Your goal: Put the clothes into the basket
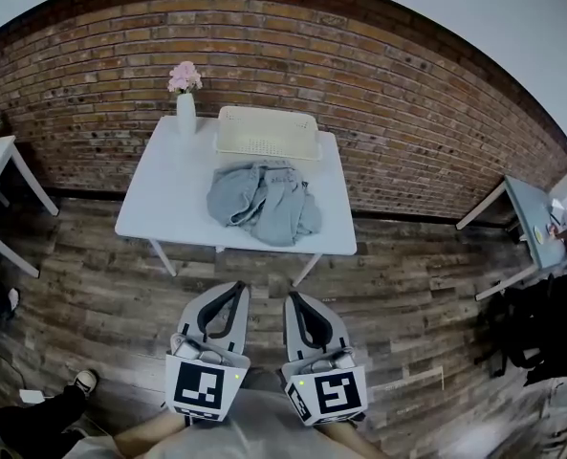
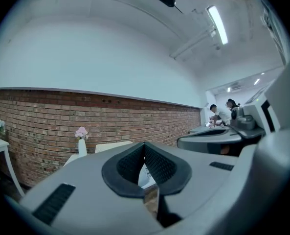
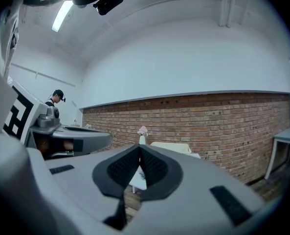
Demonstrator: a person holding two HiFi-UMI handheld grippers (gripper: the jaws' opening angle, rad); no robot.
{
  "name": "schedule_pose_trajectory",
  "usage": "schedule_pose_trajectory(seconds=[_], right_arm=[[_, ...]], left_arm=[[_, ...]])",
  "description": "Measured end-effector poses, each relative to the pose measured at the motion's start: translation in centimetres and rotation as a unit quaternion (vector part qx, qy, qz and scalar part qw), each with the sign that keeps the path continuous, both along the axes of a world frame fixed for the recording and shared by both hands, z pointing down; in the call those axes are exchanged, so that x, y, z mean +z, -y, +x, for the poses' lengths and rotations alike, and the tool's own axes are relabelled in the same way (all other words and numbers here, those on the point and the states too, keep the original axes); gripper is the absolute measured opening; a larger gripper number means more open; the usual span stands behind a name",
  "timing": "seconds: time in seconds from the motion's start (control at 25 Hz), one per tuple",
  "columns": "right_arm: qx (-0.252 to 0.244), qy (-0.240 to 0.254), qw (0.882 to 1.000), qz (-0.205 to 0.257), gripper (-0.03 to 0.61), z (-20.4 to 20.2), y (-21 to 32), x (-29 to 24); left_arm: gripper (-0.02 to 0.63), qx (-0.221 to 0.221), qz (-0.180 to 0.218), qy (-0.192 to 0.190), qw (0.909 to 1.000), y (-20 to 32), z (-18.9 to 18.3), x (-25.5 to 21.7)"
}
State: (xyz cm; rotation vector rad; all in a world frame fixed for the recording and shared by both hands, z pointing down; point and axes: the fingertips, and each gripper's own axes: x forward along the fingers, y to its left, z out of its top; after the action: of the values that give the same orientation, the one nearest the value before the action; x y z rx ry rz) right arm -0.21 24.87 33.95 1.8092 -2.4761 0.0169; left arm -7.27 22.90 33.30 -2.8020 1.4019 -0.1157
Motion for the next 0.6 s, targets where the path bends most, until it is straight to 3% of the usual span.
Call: schedule_pose_trajectory(seconds=[0.6], right_arm=[[0.026,0.009,0.999,-0.016,0.006,0.7,0.3,0.6]], left_arm=[[0.008,-0.003,-0.01,-0.001,0.9999,1.0,-1.8,0.4]])
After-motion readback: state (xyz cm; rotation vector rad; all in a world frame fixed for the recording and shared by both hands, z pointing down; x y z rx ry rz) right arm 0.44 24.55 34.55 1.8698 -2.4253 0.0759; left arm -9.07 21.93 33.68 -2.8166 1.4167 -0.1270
